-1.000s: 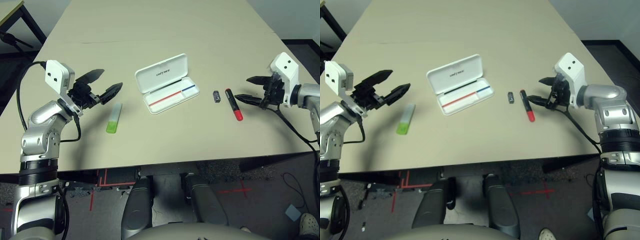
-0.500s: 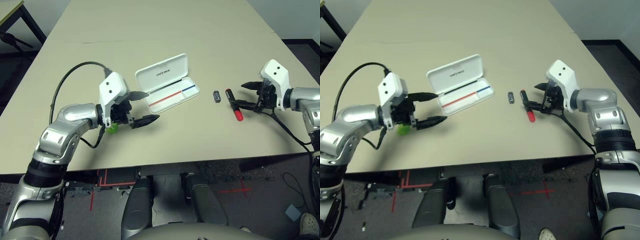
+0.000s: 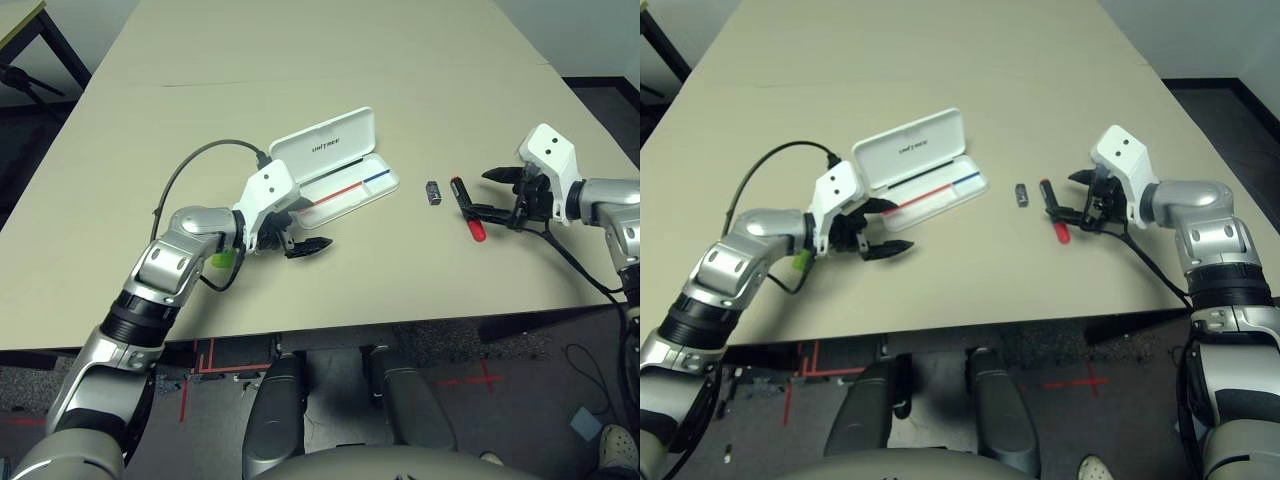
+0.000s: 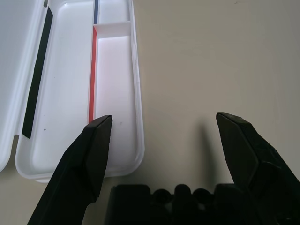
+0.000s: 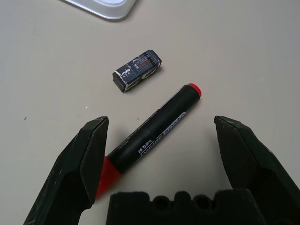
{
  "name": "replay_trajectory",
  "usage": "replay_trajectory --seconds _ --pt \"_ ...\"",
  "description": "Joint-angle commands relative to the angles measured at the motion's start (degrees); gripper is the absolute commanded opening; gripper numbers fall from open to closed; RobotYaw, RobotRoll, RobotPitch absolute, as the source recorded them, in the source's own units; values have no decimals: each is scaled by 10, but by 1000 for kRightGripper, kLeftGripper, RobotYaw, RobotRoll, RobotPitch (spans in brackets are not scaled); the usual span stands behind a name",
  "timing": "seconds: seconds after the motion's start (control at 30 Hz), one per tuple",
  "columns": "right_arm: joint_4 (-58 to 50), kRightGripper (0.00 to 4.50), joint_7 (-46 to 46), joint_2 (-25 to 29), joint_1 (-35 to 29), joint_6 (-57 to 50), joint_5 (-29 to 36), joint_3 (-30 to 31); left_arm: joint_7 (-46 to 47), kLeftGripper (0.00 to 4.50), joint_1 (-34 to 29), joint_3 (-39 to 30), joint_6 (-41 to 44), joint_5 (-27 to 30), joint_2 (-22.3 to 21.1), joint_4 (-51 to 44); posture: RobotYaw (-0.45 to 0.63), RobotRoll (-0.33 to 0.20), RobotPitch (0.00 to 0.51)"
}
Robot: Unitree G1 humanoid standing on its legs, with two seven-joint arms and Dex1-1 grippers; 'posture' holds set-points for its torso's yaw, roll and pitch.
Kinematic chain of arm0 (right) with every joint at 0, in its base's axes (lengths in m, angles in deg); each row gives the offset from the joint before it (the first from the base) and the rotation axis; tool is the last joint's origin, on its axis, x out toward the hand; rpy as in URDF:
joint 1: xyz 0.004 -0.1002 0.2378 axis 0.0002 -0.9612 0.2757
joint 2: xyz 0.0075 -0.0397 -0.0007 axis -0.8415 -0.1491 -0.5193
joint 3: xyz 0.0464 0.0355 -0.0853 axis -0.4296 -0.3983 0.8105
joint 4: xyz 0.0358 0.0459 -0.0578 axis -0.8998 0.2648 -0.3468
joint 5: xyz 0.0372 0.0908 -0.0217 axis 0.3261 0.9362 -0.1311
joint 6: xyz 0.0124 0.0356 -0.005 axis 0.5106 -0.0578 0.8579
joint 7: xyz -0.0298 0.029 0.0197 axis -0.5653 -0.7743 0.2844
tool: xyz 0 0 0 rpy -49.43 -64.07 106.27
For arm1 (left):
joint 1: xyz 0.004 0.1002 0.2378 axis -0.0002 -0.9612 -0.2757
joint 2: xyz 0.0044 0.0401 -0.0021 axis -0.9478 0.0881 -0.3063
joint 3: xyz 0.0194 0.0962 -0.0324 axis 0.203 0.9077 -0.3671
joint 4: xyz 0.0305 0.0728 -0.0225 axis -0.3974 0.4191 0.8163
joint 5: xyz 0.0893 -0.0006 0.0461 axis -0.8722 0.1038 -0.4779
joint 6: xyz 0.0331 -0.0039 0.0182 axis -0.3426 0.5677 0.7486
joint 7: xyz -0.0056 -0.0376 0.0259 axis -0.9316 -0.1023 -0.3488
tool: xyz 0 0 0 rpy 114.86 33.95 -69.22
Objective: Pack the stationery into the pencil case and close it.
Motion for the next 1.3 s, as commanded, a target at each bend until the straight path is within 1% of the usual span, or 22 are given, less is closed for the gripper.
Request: replay_trajectory --seconds 0.03,0.33,0.37,0.43,0.47,0.67,0.77,0.97,1.1,1.23,1.3 --pt "-15 4500 -3 9 -10 -8 -2 -5 -7 4473 6 15 -8 -20 7 25 -80 0 193" --pt "-29 4500 -13 15 -22 -11 0 -9 -21 4473 6 20 -7 -33 11 40 -94 0 199" --pt "-30 4500 -14 15 -23 -11 0 -9 -22 4310 6 20 -7 -34 11 40 -94 0 199" --pt "-30 4500 -16 15 -24 -10 1 -8 -25 3855 6 21 -8 -36 11 42 -94 0 199" --pt "-31 4500 -17 15 -24 -10 1 -9 -27 3517 7 22 -7 -37 10 44 -95 0 200" --pt "-30 4500 -23 13 -24 -7 1 -9 -39 1070 9 28 -3 -49 4 49 -95 0 200" --pt "-29 4500 -26 12 -24 -5 1 -9 -44 46 10 33 2 -56 0 50 -95 0 200" --pt "-27 4500 -30 10 -22 -2 1 -8 -53 46 9 34 -1 -64 -2 51 -95 0 204" --pt "-24 4500 -34 7 -20 1 0 -7 -65 46 10 30 -20 -67 -9 45 -91 0 203" --pt "-19 4500 -35 6 -18 4 0 -6 -95 46 4 28 -47 -64 -29 16 -91 0 203" --pt "-14 4500 -35 6 -16 6 -1 -5 -122 46 -12 28 -65 -55 -47 -13 -80 0 201"
